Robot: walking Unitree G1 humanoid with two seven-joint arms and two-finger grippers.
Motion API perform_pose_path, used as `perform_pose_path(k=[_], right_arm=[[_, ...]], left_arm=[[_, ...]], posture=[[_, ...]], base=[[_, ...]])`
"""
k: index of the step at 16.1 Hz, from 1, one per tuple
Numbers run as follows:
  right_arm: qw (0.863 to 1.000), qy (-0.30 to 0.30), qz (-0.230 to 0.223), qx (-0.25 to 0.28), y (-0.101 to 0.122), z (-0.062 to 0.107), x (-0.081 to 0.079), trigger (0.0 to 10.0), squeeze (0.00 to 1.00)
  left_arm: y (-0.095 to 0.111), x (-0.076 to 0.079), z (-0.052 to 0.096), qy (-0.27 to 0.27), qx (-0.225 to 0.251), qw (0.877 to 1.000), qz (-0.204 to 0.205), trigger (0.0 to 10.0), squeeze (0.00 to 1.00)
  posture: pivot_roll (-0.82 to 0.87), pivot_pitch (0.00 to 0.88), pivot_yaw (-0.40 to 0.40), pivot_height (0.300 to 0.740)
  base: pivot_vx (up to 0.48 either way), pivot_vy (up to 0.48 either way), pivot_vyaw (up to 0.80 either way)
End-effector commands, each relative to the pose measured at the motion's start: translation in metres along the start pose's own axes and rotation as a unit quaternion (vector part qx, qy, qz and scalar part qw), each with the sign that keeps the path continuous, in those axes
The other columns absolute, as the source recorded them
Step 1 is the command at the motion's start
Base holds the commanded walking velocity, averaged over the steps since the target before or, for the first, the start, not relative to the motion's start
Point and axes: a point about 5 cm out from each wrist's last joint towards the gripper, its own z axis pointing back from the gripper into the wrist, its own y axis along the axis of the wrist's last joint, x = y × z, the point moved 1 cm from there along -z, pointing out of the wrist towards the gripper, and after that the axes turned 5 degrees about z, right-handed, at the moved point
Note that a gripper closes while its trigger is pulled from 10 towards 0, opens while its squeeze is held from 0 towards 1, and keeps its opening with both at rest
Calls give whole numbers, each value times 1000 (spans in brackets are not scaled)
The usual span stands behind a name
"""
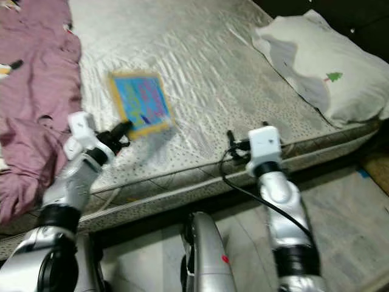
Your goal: Clean up the room
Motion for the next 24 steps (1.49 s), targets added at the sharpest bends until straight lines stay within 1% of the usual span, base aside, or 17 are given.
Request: perform_pose_path(k=[1, 2, 3, 4, 5, 6, 7, 8, 9, 11, 13, 15, 17, 19, 21, 22, 24], right_arm=[[1000, -6, -26, -3, -1, -4, 0, 10000, 0], [999, -3, -45, -5, -3, -7, -6, 10000, 0], [997, -5, -79, -15, -7, -10, -12, 10000, 0], [996, -6, -87, -17, -8, -11, -13, 10000, 0], [993, -5, -118, -24, -9, -15, -22, 10000, 0], [991, -3, -132, -21, -7, -18, -29, 10000, 0], [991, -2, -135, -20, -6, -20, -31, 10000, 0], [988, -2, -153, -13, -2, -23, -39, 10000, 0], [986, -5, -166, -10, -1, -25, -42, 10000, 0], [980, -14, -199, -8, 0, -29, -45, 10000, 0], [979, -16, -202, -3, 2, -31, -45, 10000, 0], [978, -19, -205, 3, 6, -34, -43, 10000, 0], [978, -20, -207, 8, 9, -37, -42, 10000, 0], [978, -27, -208, 10, 8, -37, -39, 10000, 0], [977, -37, -209, 6, 2, -32, -36, 10000, 0], [977, -39, -209, 1, -3, -27, -36, 10000, 0], [977, -42, -208, -8, -11, -19, -38, 10000, 0]], left_arm=[[13, 8, 3, -6, 26, 999, -21, 0, 0], [14, 12, 12, -4, 30, 999, -39, 0, 0], [16, 17, 21, -2, 34, 997, -73, 0, 0], [16, 17, 22, 0, 34, 996, -78, 0, 0], [14, 22, 29, 5, 34, 992, -123, 0, 0], [13, 25, 34, 9, 36, 989, -141, 0, 0], [13, 25, 35, 14, 36, 990, -138, 0, 0], [15, 25, 39, 31, 44, 989, -137, 0, 0], [18, 26, 40, 45, 56, 986, -148, 0, 0], [28, 29, 40, 84, 88, 976, -182, 10000, 0], [34, 30, 40, 106, 100, 972, -185, 10000, 0], [41, 37, 44, 104, 124, 972, -172, 10000, 0], [41, 44, 50, 90, 136, 972, -167, 10000, 0], [34, 45, 52, 95, 130, 973, -165, 10000, 0], [29, 41, 55, 111, 131, 968, -184, 10000, 0], [25, 37, 59, 110, 123, 969, -183, 10000, 0], [15, 28, 67, 132, 111, 966, -194, 10000, 0]], posture=[[-52, 43, -98, 538], [-37, 33, -97, 538], [-17, 19, -95, 538], [-17, 19, -95, 538], [15, 0, -90, 538], [26, 0, -80, 538], [26, 0, -80, 538], [41, 0, -61, 538], [48, 0, -55, 538], [51, 0, -49, 538], [47, 0, -43, 560], [43, 0, -46, 590], [39, 0, -51, 615], [36, 0, -50, 645], [42, 0, -47, 675], [42, 0, -44, 690], [48, 0, -40, 715]], base=[[0, 0, 0], [0, 0, 0], [0, 0, 0], [0, 0, 0], [0, 0, 0], [0, 0, 0], [0, 0, 0], [0, 0, 0], [0, 0, 0], [0, 0, 0], [0, 0, 0], [0, 0, 0], [0, 0, 0], [0, 0, 0], [0, 0, 0], [0, 0, 0], [0, 0, 0]])
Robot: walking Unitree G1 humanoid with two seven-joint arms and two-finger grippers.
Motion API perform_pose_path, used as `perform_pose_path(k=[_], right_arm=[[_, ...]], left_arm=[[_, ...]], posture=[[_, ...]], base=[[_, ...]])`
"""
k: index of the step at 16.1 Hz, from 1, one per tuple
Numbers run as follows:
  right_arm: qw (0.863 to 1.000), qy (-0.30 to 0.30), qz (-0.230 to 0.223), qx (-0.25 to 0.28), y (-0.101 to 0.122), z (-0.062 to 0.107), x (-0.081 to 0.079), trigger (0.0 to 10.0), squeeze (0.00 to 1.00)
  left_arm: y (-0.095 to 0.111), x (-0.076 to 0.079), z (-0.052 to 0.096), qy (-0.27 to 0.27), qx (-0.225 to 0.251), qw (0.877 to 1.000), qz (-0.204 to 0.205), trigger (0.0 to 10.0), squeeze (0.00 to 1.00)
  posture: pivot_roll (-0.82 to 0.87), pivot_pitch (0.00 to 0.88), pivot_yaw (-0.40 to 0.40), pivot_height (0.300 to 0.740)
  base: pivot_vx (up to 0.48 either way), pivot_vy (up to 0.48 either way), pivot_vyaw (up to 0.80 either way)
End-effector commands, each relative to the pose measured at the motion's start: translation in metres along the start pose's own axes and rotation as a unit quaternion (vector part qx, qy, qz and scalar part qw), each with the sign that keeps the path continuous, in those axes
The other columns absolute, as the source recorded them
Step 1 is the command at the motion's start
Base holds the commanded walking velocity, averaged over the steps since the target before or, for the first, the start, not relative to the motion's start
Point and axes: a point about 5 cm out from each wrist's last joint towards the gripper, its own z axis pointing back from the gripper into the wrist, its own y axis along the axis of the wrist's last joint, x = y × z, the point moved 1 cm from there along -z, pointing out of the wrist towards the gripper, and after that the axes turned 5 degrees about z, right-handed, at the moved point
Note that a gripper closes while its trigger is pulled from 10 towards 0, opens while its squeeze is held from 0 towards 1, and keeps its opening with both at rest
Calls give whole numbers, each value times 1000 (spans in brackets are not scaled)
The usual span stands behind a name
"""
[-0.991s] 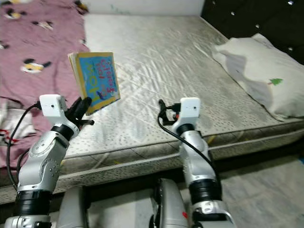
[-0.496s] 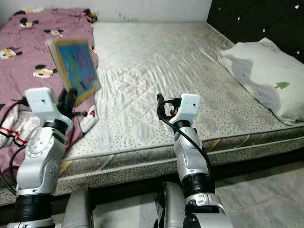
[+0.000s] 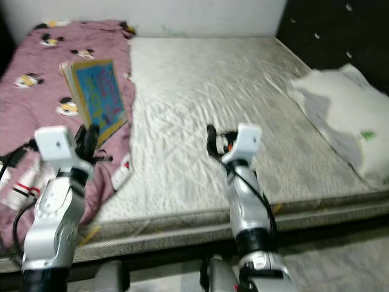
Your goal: Clean up the room
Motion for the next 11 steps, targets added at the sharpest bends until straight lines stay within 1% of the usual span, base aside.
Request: perform_pose_path(k=[1, 2, 3, 4, 5, 6, 7, 8, 10, 11], right_arm=[[1000, -6, 2, 15, 5, 1, 2, 10000, 0], [1000, -7, 10, 13, 3, 5, 5, 10000, 0], [1000, -7, 17, 16, 2, 8, 8, 10000, 0], [999, -9, 28, 19, 0, 18, 17, 10000, 0], [999, -13, 35, 15, -2, 24, 22, 10000, 0], [999, -15, 40, 10, -3, 27, 26, 10000, 0], [999, -16, 49, 6, -5, 33, 30, 10000, 0], [998, -18, 52, 1, -7, 37, 32, 10000, 0], [998, -17, 56, -1, -7, 43, 32, 10000, 0], [998, -23, 56, 1, -6, 48, 33, 10000, 0]], left_arm=[[5, 1, 1, -1, 21, 1000, -18, 10000, 0], [-3, -3, 5, 4, 7, 1000, -30, 10000, 0], [-7, -7, 9, 10, 1, 999, -33, 10000, 0], [-10, -13, 21, 15, -4, 999, -42, 10000, 0], [-11, -16, 27, 14, -6, 999, -50, 10000, 0], [-10, -20, 29, 19, -6, 998, -57, 10000, 0], [-10, -23, 34, 20, -5, 998, -55, 10000, 0], [-10, -24, 35, 20, -7, 998, -57, 10000, 0], [-9, -20, 36, 15, -10, 999, -50, 10000, 0], [-12, -13, 36, 1, -16, 999, -45, 10000, 0]], posture=[[55, 0, -35, 730], [58, 0, -30, 740], [60, 0, -26, 740], [63, 0, -21, 740], [63, 0, -20, 740], [64, 0, -20, 740], [62, 0, -21, 740], [57, 0, -19, 740], [49, 0, -14, 740], [37, 0, -8, 740]], base=[[0, 0, 0], [0, 0, 0], [0, 0, 0], [0, 0, 0], [0, 0, 0], [0, 0, 0], [0, 0, 0], [0, 0, 0], [0, 0, 0], [0, 0, 0]])
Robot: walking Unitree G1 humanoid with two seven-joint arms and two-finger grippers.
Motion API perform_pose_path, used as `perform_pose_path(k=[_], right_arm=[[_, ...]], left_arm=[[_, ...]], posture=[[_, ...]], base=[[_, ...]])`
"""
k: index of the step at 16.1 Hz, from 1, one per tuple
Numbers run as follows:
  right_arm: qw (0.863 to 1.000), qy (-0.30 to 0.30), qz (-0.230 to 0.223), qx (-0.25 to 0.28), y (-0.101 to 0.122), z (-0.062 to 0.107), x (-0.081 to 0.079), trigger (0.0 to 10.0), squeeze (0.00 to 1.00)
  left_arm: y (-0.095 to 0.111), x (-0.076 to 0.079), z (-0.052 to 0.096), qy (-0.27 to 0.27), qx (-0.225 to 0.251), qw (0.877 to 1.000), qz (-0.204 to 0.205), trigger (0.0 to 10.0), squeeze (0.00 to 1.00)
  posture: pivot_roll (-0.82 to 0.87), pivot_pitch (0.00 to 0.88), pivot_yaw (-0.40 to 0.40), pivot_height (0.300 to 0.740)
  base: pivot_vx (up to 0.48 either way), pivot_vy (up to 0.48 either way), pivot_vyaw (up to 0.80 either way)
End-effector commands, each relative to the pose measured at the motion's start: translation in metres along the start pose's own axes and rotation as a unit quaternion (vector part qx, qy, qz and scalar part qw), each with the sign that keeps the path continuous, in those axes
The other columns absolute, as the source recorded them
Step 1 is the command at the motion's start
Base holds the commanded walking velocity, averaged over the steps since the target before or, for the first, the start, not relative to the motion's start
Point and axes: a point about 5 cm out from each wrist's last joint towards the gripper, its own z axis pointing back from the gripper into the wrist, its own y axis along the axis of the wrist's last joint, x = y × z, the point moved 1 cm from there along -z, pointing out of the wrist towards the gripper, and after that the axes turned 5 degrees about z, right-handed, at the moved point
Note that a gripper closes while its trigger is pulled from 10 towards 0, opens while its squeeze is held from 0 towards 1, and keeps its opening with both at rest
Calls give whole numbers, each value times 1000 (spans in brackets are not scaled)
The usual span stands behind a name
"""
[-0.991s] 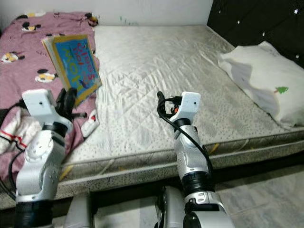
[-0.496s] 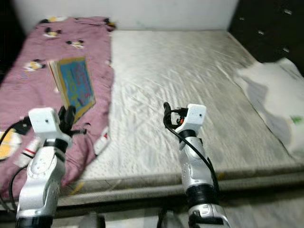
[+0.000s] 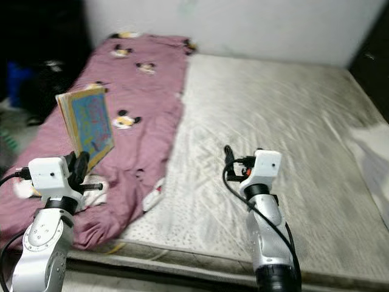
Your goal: Clean up the room
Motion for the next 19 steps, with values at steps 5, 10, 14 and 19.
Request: perform_pose_path(k=[5, 10, 14, 19], right_arm=[[1000, -19, 9, -18, -2, 8, 7, 10000, 0], [1000, -18, 18, -14, 5, 1, 7, 10000, 0], [1000, -12, 24, -14, 6, -1, 5, 10000, 0], [999, -10, 29, -15, 6, -1, 5, 10000, 0]], left_arm=[[9, 19, -1, -33, 16, 999, 7, 10000, 0], [9, 23, -3, -41, 14, 999, 6, 10000, 0], [9, 24, -2, -40, 14, 999, 8, 10000, 0], [8, 26, -2, -41, 13, 999, 13, 10000, 0]], posture=[[22, 4, -11, 740], [23, 4, -21, 740], [25, 7, -32, 740], [13, 12, -36, 740]], base=[[0, 0, 0], [0, -49, -640], [0, -282, 0], [0, -310, 0]])
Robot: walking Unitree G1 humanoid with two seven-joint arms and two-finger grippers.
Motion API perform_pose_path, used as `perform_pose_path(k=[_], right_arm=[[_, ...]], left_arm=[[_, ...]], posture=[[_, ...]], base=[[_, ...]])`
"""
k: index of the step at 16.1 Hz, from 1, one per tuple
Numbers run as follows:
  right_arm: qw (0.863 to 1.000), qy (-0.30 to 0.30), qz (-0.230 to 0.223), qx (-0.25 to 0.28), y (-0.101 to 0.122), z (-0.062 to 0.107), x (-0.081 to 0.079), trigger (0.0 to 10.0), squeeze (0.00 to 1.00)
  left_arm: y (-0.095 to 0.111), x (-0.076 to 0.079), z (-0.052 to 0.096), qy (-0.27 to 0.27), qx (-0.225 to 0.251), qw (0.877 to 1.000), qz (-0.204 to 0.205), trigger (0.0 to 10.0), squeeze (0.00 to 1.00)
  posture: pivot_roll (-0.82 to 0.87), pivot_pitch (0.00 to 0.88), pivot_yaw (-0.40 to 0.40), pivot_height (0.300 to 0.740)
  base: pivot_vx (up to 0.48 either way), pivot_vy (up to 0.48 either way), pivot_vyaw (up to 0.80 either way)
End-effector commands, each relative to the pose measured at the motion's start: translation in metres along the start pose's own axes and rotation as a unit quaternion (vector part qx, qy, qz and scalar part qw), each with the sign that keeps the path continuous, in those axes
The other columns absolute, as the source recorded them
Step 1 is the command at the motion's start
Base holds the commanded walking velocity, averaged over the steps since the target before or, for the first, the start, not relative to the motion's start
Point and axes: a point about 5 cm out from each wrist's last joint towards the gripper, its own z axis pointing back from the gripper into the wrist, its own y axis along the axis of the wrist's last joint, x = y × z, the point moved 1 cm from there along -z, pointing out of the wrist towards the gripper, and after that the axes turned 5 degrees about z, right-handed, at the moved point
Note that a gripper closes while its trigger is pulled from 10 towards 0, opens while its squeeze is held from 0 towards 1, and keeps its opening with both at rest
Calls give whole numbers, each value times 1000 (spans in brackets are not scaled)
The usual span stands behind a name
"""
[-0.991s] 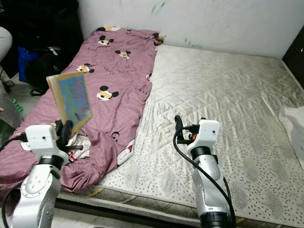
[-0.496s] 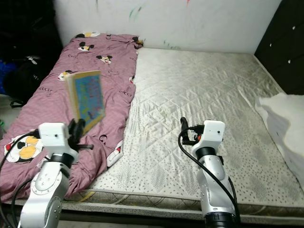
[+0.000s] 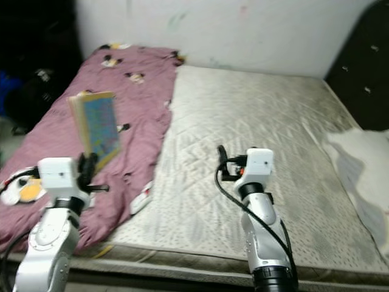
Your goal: Clean up the room
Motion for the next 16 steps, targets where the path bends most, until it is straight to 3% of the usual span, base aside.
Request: perform_pose_path(k=[1, 12, 16], right_arm=[[1000, -15, 7, 0, 2, 1, 12, 10000, 0], [1000, -12, 13, 0, 2, -2, 10, 10000, 0], [1000, -12, 17, -1, 1, -4, 10, 10000, 0]], left_arm=[[11, 13, -2, -23, 25, 999, 6, 10000, 0], [10, 12, -3, -20, 23, 999, 8, 10000, 0], [10, 12, -4, -19, 25, 999, 6, 10000, 0]], posture=[[13, 12, -38, 740], [22, 6, -41, 740], [25, 0, -43, 740]], base=[[0, -375, -413], [0, -366, 0], [0, -149, 0]])
